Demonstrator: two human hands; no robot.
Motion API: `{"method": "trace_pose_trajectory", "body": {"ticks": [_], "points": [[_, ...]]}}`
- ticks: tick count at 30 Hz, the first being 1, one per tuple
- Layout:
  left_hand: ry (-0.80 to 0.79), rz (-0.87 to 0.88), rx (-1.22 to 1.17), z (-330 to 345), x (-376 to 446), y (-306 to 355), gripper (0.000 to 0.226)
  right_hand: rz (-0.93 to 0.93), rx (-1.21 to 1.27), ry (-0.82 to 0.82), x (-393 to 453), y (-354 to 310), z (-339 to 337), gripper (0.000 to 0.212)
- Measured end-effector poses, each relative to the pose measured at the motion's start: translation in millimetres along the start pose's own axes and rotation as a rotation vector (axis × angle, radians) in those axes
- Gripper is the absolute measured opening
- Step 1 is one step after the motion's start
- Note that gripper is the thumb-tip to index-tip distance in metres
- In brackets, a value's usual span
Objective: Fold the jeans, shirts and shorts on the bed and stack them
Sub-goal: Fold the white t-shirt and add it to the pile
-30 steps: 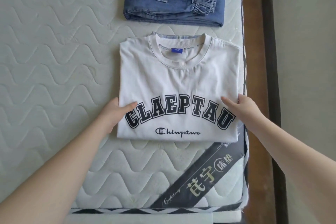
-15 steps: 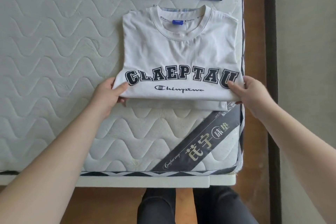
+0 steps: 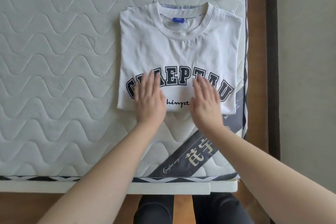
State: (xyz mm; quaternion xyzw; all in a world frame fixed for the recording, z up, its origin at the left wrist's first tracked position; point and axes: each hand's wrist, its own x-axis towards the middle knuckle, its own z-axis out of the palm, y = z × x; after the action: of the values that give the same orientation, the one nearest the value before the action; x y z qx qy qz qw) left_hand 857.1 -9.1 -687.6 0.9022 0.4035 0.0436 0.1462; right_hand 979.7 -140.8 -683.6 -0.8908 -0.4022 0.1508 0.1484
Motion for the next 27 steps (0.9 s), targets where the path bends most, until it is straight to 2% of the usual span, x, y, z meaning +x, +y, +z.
{"method": "trace_pose_trajectory", "body": {"ticks": [4,10,15,19,22,25,27], "points": [[-0.143,-0.064,0.119,39,13,14,0.059,0.004,-0.145,-0.126,24,-18,38,0.058],[-0.069,0.038,0.202,54,8,-10,0.068,-0.076,-0.211,-0.126,14,12,43,0.065],[-0.119,-0.102,0.151,44,0,-18,0.086,0.119,-0.174,-0.182,-8,62,16,0.069],[-0.137,-0.134,0.150,28,-15,-37,0.078,0.165,-0.161,-0.202,-8,64,1,0.074],[-0.085,-0.085,0.136,16,-3,-45,0.069,0.188,-0.103,-0.126,15,45,-6,0.071],[-0.048,-0.021,0.111,12,53,-33,0.065,0.183,-0.023,-0.014,78,18,-9,0.064],[-0.044,-0.040,0.109,11,99,-20,0.066,0.156,-0.015,0.031,123,8,-11,0.062]]}}
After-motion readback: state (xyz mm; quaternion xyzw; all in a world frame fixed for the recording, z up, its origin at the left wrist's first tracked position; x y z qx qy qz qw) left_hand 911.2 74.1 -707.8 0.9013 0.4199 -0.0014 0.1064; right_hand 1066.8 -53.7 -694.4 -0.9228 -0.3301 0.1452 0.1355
